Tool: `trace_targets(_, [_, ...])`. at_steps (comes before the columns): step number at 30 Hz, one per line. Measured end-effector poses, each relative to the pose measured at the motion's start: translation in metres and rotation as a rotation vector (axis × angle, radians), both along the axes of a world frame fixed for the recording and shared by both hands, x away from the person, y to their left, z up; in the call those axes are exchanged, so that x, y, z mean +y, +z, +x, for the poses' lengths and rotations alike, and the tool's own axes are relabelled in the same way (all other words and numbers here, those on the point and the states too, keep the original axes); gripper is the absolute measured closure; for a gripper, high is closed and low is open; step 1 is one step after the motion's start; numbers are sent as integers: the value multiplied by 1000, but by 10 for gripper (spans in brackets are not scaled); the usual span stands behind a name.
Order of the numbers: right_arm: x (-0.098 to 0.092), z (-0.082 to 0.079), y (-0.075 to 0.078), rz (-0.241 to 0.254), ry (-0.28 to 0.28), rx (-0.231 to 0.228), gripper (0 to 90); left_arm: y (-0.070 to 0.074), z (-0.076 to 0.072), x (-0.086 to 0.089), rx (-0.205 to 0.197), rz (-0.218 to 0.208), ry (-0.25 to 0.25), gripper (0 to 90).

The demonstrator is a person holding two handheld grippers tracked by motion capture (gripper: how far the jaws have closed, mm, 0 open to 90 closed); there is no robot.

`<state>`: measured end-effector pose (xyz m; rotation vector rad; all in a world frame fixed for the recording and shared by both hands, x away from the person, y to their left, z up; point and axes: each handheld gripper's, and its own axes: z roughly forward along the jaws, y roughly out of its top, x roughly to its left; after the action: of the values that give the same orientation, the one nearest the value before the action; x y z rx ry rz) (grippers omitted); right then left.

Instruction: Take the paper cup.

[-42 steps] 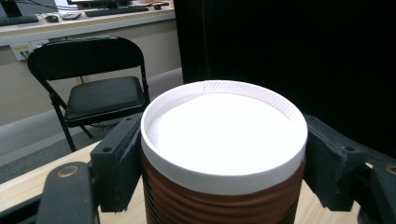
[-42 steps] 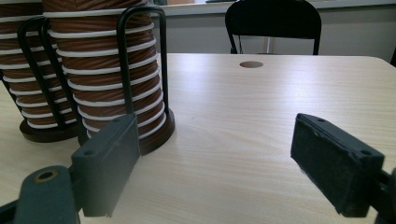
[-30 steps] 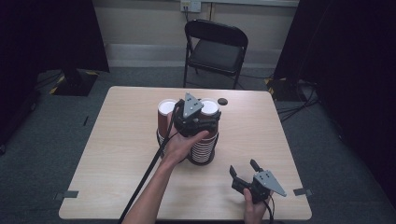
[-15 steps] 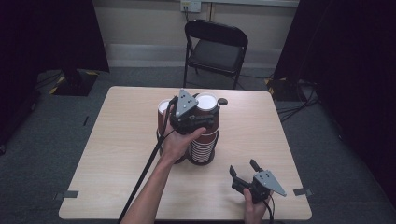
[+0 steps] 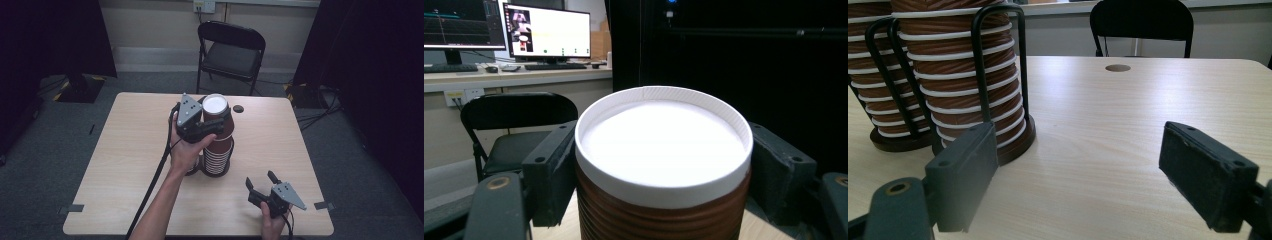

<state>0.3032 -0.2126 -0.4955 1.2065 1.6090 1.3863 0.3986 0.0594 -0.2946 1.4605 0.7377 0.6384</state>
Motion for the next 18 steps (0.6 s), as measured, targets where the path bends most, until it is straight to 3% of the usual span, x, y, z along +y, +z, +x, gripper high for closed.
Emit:
trace_targets(9, [0,0,0,0,1,0,150,10,-7,13,-43,-55,-13,235])
trace_targets(18, [0,0,0,0,3,3,151,14,-9,25,-36,-93,-22,235])
